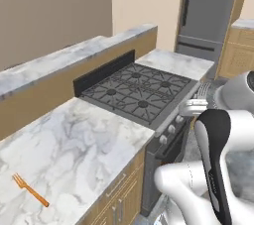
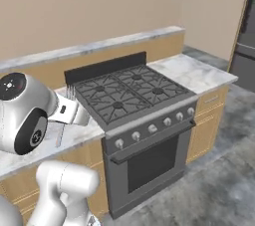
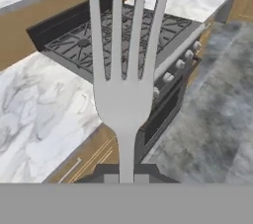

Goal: Organize the utensils by type. Pick up the wooden spoons from the counter and place them in the open cabinet. Then pick up the metallic utensils from the counter and place them in the open drawer.

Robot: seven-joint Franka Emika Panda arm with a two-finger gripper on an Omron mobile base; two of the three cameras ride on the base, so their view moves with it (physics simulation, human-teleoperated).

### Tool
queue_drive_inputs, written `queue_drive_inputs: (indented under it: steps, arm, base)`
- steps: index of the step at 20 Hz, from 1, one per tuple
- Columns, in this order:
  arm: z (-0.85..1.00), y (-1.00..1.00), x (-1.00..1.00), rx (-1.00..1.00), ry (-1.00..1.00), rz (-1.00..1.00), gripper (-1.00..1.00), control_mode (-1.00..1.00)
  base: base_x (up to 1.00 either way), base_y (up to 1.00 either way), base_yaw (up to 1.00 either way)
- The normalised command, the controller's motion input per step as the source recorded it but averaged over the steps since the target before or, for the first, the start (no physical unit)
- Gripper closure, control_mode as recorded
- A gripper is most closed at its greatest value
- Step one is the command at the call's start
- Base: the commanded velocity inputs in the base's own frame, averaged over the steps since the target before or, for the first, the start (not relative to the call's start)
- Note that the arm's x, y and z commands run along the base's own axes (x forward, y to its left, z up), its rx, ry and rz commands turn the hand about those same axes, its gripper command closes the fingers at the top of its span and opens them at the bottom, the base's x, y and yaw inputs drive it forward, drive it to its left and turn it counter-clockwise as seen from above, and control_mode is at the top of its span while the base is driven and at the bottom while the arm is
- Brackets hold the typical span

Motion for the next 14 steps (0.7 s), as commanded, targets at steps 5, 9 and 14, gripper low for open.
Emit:
queue_drive_inputs:
  steps: [5,9,14]
  arm:
    - [0.00,0.00,0.00,0.00,0.00,0.00,1.00,1.00]
    - [0.00,0.00,0.00,0.00,0.00,0.00,1.00,1.00]
    - [0.00,0.00,0.00,0.00,0.00,0.00,1.00,1.00]
  base:
    - [0.00,-0.32,-0.46]
    - [0.00,-0.37,-0.42]
    - [0.02,-0.31,-0.38]
